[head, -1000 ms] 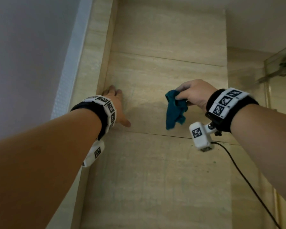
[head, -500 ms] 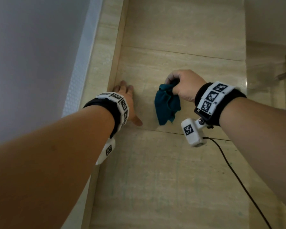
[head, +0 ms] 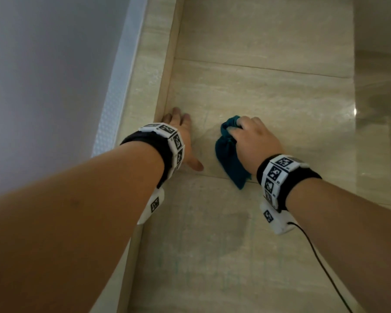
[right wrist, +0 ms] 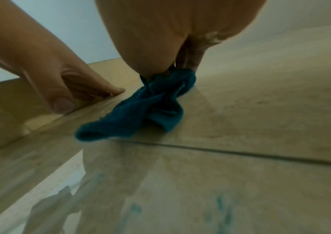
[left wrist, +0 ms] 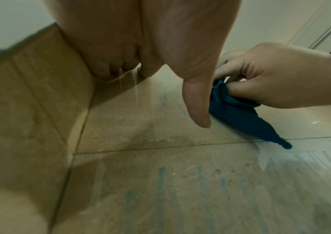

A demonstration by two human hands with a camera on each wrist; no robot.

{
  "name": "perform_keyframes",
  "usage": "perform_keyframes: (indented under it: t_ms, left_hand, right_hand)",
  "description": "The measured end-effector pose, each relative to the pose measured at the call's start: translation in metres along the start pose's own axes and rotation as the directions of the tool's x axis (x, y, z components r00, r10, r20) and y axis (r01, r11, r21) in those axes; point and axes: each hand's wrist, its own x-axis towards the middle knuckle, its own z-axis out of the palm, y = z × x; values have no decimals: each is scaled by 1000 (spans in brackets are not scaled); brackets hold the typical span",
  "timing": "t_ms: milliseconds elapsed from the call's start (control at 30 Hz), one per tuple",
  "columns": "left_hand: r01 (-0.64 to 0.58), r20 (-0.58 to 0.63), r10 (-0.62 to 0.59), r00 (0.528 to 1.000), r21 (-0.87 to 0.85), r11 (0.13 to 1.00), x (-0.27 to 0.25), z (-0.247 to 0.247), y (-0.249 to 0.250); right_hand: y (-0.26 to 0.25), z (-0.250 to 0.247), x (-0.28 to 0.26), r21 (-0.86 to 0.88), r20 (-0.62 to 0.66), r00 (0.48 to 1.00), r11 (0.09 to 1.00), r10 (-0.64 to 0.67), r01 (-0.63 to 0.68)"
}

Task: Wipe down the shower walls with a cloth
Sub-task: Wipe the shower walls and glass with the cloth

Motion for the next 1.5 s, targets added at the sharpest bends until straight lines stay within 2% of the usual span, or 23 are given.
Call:
perform_keyframes:
  t_ms: [233,333,600,767,900,967,1100,1200,1367,1500]
  left_hand:
    - [-2,6,2,1000,2,1000,-3,-3,1]
    - [5,5,-5,1000,9,1000,-5,-3,2]
    - [10,-13,-9,1000,30,1000,-3,0,3]
    - [5,1,-5,1000,48,999,-7,-3,4]
    - [-1,2,1,1000,73,997,-3,0,2]
    - [-3,9,2,1000,73,997,-3,0,2]
    - [4,-11,-2,1000,106,994,-1,4,3]
    - [10,-20,-7,1000,135,991,-1,2,3]
    - [26,13,-28,1000,131,991,-4,0,6]
    - [27,6,-28,1000,136,990,-9,1,9]
  right_hand:
    - [-6,-4,-6,135,55,997,989,56,-63]
    - [-13,15,-15,80,101,994,996,32,-40]
    - [-19,49,-17,20,41,996,996,81,-82]
    - [34,35,6,4,5,959,959,284,-284]
    - [40,33,24,36,-67,944,946,323,-321]
    - [24,36,31,45,-85,952,955,294,-292]
    - [-21,44,38,19,-87,989,993,120,-119]
    - [-41,51,34,13,-91,995,1000,28,-27]
    - [-24,46,14,66,-44,998,996,-55,57]
    - [-15,40,11,74,-133,989,994,-69,79]
